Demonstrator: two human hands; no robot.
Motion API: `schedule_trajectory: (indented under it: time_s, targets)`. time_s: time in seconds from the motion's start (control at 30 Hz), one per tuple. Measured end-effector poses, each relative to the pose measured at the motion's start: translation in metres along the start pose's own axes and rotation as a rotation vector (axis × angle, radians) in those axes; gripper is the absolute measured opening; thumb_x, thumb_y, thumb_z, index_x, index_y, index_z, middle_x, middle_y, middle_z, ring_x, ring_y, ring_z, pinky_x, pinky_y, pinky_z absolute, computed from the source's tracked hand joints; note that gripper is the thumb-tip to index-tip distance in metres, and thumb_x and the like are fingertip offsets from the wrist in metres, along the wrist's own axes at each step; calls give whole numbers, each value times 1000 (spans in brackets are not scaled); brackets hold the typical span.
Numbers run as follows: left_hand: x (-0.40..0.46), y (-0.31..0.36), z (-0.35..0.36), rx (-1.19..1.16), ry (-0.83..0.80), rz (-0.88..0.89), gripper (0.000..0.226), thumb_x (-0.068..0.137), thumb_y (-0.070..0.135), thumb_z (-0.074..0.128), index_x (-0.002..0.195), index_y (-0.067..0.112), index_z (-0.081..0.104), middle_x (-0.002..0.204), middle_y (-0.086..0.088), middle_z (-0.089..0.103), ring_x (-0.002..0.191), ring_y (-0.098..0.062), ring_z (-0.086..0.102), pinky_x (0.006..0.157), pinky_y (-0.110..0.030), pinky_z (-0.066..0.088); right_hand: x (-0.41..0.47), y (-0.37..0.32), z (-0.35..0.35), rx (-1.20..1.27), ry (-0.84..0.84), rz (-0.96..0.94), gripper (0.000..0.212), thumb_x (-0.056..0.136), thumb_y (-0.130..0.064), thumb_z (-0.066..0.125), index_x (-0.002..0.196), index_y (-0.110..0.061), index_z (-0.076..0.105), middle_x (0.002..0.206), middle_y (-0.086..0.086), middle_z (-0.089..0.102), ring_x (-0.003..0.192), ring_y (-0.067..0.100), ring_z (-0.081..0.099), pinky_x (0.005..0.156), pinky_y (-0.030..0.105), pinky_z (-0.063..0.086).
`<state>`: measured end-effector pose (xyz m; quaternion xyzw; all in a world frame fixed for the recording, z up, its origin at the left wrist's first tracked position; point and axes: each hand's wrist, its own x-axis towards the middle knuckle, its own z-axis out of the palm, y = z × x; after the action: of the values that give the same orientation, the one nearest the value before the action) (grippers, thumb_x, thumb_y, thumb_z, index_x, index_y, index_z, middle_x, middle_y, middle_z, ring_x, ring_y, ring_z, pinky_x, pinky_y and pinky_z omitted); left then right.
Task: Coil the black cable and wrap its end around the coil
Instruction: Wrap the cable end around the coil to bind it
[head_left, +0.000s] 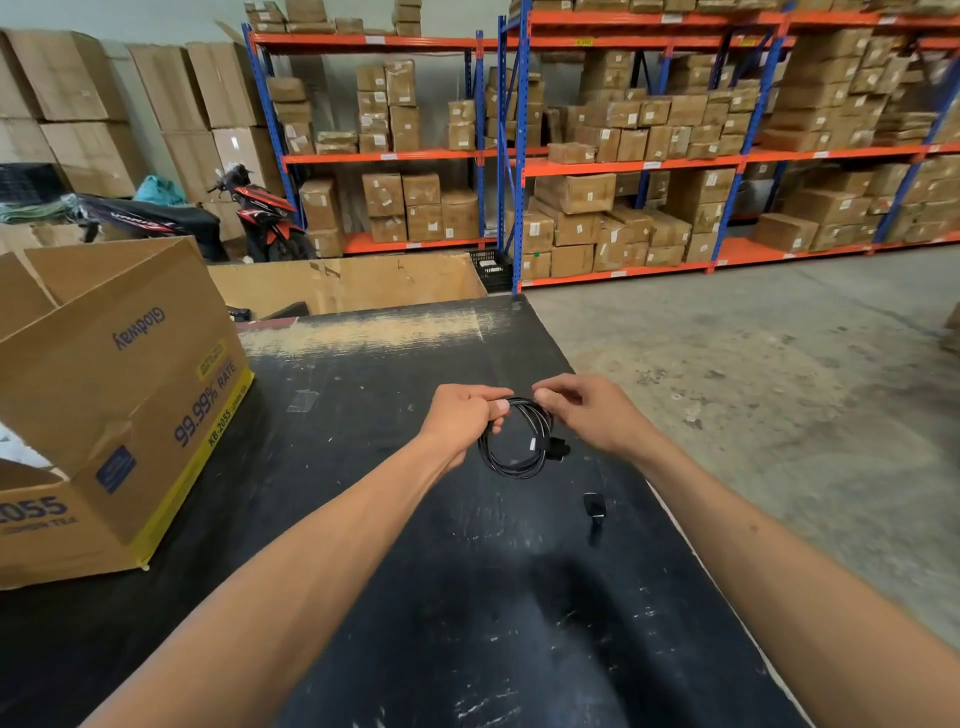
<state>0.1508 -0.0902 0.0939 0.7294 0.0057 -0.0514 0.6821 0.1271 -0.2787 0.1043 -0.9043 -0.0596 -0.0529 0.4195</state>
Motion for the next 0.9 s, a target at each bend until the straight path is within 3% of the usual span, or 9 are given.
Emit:
schedule_trajectory:
  time_s: [0.13, 0.23, 0.33, 0.4, 0.47, 0.57, 0.7, 0.8, 0.9]
  targets:
    - [7, -20, 0, -5, 84, -21, 21, 88, -10, 59, 105, -6, 71, 77, -14, 66, 59, -15, 53, 57, -21, 51, -10, 39, 1, -357, 11, 285, 29, 97, -31, 57, 100, -9, 75, 106, 14, 77, 105, 32, 69, 88, 34, 52]
    - [9, -31, 1, 11, 118, -22, 21, 88, -8, 59, 105, -4, 71, 75, -12, 65, 58, -14, 53, 60, -22, 50, -29, 71, 16, -480, -206, 490, 44, 92, -47, 63, 85, -4, 71, 92, 19, 79, 82, 33, 76, 79, 35, 61]
    - [10, -40, 4, 22, 116, -24, 21, 88, -6, 60, 106, -2, 72, 81, -14, 66, 60, -14, 53, 64, -24, 51, -44, 90, 34, -486, -310, 448, 36, 77, -36, 82, 100, -11, 73, 97, 12, 78, 84, 29, 77, 76, 34, 61]
    - [11, -44, 5, 24, 118, -28, 22, 88, -6, 61, 107, -3, 72, 84, -13, 68, 59, -14, 54, 63, -22, 52, -43, 95, 40, -548, -245, 372, 17, 81, -20, 73, 94, -10, 77, 96, 15, 77, 90, 34, 75, 77, 35, 59]
    - [11, -46, 5, 22, 118, -26, 23, 88, -6, 61, 108, -3, 72, 87, -12, 68, 60, -13, 53, 62, -20, 51, -37, 95, 42, -560, -195, 319, 15, 83, -11, 60, 80, -3, 73, 86, 19, 73, 87, 40, 72, 76, 40, 59]
    - [12, -46, 3, 21, 127, -21, 23, 89, -4, 61, 109, -1, 72, 89, -11, 69, 60, -12, 53, 59, -15, 51, -29, 75, 33, -445, -107, 215, 16, 83, -13, 61, 76, -8, 76, 78, 12, 76, 80, 28, 73, 73, 33, 56]
    - [14, -41, -1, 31, 156, -2, 22, 90, 0, 62, 109, 2, 73, 73, -4, 66, 60, -11, 56, 53, -8, 47, -25, 22, 9, -65, 49, 159, 10, 78, -27, 83, 83, -19, 82, 73, -5, 78, 70, 6, 69, 72, 24, 51]
    - [15, -36, -2, 16, 182, 15, 21, 90, 1, 63, 109, 2, 73, 73, -4, 65, 61, -11, 56, 53, -9, 48, -23, -2, 2, 116, -32, 159, 24, 71, -27, 91, 91, -18, 82, 81, 0, 81, 80, 10, 76, 80, 23, 55]
    - [16, -30, -3, 8, 199, 26, 21, 90, 2, 63, 109, 2, 72, 75, -4, 66, 62, -10, 57, 54, -9, 48, -22, -10, 5, 97, -52, 131, 29, 65, -28, 91, 92, -21, 81, 78, -5, 80, 82, 9, 76, 83, 28, 57]
